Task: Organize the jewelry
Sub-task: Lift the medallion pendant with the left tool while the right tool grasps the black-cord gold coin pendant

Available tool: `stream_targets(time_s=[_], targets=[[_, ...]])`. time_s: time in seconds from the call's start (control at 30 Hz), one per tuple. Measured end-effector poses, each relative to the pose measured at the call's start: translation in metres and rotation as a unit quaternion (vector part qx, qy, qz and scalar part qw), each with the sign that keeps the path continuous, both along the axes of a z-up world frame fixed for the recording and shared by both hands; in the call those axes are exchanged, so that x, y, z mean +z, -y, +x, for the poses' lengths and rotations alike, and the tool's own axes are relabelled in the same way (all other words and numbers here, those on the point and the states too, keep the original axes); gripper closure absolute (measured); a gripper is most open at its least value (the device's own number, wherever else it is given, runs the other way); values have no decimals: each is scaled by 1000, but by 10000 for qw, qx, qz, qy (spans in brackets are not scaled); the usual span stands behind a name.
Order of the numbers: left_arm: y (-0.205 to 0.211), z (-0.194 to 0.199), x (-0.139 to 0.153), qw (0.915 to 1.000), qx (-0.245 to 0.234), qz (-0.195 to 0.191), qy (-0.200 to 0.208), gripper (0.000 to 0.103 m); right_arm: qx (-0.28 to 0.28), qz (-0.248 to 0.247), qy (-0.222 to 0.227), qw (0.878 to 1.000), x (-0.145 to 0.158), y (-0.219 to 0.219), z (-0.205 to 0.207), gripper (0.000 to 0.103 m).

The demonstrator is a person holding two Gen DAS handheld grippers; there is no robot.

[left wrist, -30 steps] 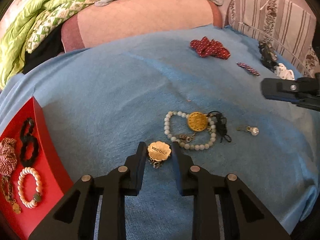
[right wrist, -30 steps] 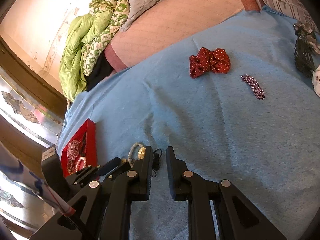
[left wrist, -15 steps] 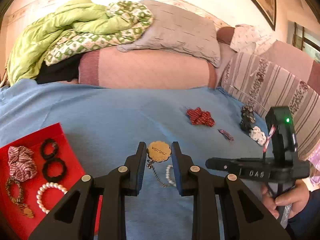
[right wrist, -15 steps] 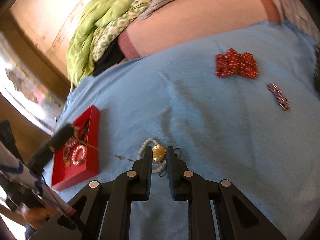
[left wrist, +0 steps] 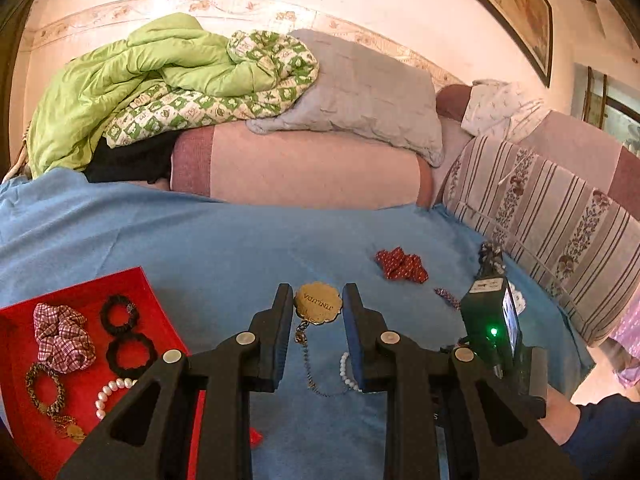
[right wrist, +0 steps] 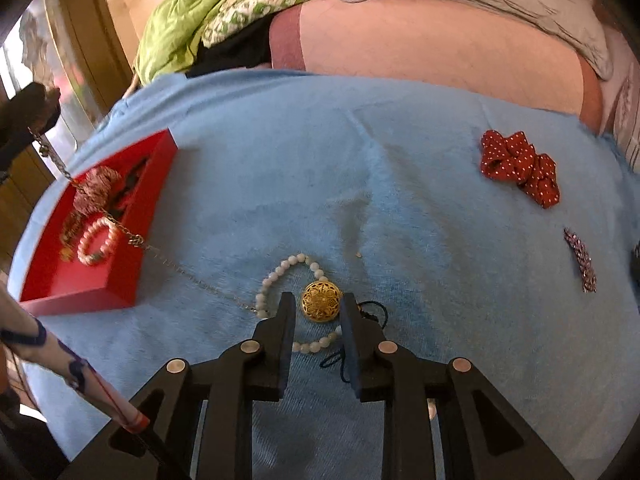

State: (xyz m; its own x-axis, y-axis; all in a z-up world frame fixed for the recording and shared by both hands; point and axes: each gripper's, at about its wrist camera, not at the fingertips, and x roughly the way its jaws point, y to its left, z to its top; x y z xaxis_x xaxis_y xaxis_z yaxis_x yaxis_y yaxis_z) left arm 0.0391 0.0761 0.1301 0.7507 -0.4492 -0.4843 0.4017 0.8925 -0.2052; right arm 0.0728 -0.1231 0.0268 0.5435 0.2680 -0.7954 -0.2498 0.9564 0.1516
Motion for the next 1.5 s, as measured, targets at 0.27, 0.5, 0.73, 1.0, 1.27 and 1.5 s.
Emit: stream_targets(time_s=[0.27,0.5,0.73,1.0,1.27,1.5], targets=[[9,3,-11,9996,-62,197,-173,79,232,-685,193,9972,-6,-20,1,68],[15,3,-18,9991,-99,355,-228,79,58,-345,104,9993,-6,-7,4,78],[20,4,-21,9985,-155,453,-263,79,53,-458,164,9988,-6,-11,3,78],[21,5,-24,9983,-164,486,-290,79,-76,-38,176,9998,1,-1,4,79],[15,-5,-4,9994,-73,240,-236,79,-172,726,873,9934,61,14,-30,100],[17,-21,10,9992,5,364,-187,79,-239,1005,894,9906,69,25,-36,100]])
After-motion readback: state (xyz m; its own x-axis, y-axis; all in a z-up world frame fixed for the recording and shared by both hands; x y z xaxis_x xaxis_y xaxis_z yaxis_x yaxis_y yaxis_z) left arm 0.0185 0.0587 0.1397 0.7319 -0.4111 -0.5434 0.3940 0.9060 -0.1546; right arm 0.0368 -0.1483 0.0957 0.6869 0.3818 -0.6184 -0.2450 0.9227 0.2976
